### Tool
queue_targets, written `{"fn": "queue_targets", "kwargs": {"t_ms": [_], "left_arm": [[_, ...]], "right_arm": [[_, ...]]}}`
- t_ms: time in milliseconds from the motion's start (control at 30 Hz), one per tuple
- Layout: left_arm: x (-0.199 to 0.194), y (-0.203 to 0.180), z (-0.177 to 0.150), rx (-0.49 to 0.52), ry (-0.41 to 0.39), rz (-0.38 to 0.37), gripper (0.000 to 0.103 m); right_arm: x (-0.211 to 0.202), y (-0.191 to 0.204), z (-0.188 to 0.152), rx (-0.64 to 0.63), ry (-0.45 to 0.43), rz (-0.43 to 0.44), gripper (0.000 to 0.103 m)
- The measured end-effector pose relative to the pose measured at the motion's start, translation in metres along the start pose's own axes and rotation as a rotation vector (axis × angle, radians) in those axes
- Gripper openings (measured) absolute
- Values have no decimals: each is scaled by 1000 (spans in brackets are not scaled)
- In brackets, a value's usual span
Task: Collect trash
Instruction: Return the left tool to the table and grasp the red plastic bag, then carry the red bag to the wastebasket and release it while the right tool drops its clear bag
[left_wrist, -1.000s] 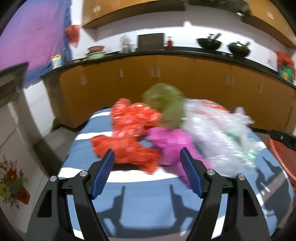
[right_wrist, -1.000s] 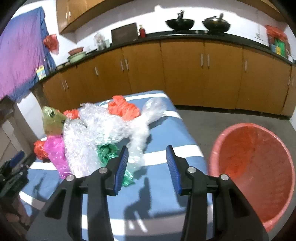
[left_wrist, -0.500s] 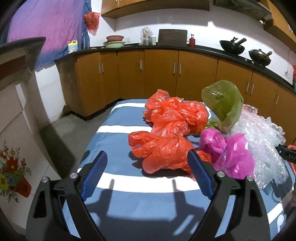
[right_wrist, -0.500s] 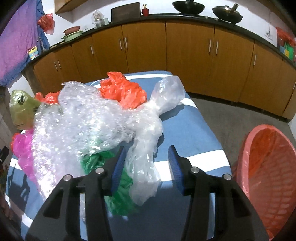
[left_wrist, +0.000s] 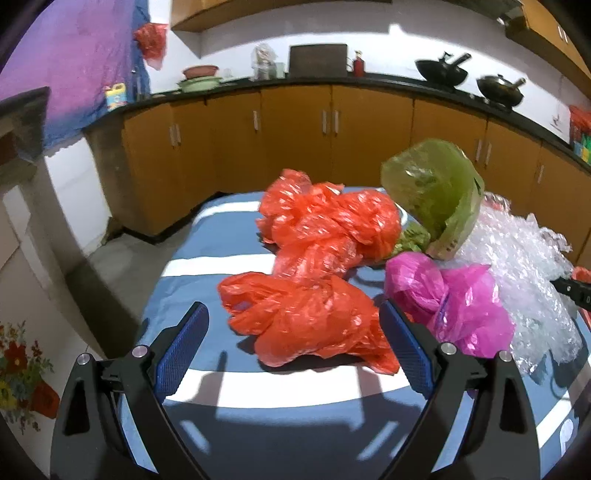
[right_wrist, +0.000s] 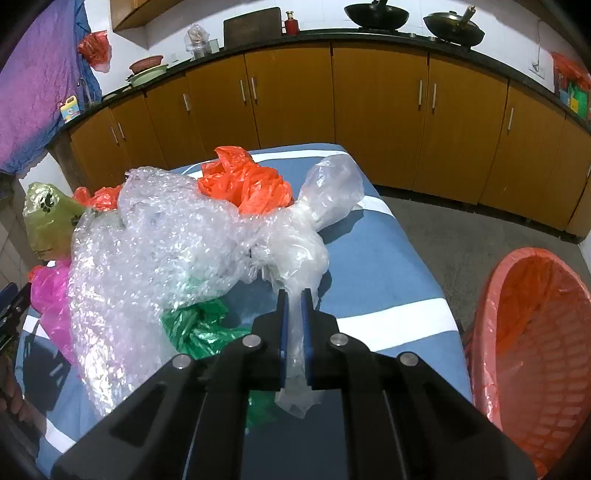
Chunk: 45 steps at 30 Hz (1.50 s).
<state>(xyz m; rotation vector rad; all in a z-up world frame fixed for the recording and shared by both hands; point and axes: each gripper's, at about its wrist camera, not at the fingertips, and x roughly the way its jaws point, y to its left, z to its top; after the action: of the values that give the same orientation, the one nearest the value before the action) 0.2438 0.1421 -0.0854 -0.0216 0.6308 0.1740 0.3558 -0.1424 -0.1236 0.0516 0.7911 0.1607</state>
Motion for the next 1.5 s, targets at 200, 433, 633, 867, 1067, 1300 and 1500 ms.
{"fn": "queue_targets", "kwargs": {"t_ms": [200,433,633,867,1067,1300,1500], "left_arm": [[18,1,1,-7,88,-56,88],[28,5,0,-22,147,-128,61],[25,6,1,-24,137,-139,47],[11,10,-4,-33,109,-122,44],[-11,22,-4,-76,73,-112,43],[-49,11,9,-88,3,-154,43],[-80,-19,19,-63,-55,-224,43]], "right_arm": [[-3,-3,-2,5,6,-6,9],[-6,-5,-4,7,8,-10,9],[-9,-7,-6,9,6,-16,8],[-20,-12,-9,12,-4,-17,8],[-41,-17,-14,16,-25,-11,8],[-70,-21,-19,27,-59,-2,8],[-102,-30,-22,44,-102,7,8]]}}
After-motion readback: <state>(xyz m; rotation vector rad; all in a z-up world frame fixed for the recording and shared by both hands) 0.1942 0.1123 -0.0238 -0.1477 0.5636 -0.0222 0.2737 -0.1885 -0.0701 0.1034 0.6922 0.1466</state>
